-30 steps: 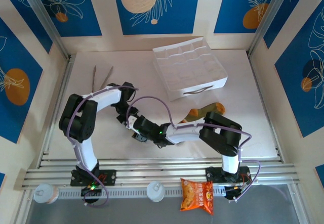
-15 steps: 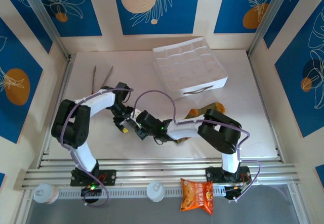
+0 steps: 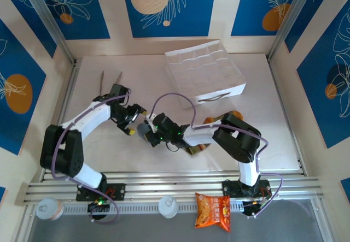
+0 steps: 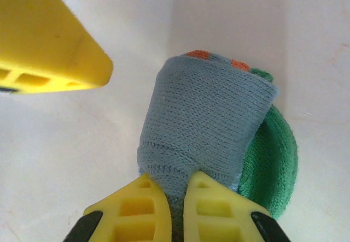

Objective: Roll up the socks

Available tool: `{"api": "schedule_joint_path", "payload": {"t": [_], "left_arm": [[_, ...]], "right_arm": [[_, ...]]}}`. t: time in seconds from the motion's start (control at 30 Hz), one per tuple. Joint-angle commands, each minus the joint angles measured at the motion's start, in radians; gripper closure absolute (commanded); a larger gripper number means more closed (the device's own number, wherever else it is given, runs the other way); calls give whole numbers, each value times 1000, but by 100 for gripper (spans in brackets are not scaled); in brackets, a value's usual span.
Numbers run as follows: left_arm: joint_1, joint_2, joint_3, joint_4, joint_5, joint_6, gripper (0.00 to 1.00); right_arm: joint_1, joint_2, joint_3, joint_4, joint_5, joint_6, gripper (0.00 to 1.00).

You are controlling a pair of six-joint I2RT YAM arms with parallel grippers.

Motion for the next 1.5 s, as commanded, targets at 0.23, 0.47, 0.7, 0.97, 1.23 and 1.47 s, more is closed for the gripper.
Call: {"api": "schedule_joint_path", "payload": {"t": [0.23, 0.47, 0.7, 0.97, 1.23, 1.47], "left_arm": [[-4, -87, -203, 145, 89, 12, 27], [-41, 9, -220, 315, 65, 12, 24], [-75, 141, -218, 422, 49, 8, 29], [-128, 244, -212, 413, 66, -2, 72], [-124, 183, -187, 369, 117, -65, 100], [-100, 66, -74, 265, 186, -157, 100]], "right_arm": [[-122, 183, -118, -267, -275, 168, 100], [-180, 212, -119, -243, -363, 227, 100], [-213, 227, -106, -249, -404, 249, 100], [-210, 224, -67, -284, -406, 224, 100], [-190, 63, -14, -375, -333, 110, 69], [-266, -293, 74, -563, -153, 141, 57]]}}
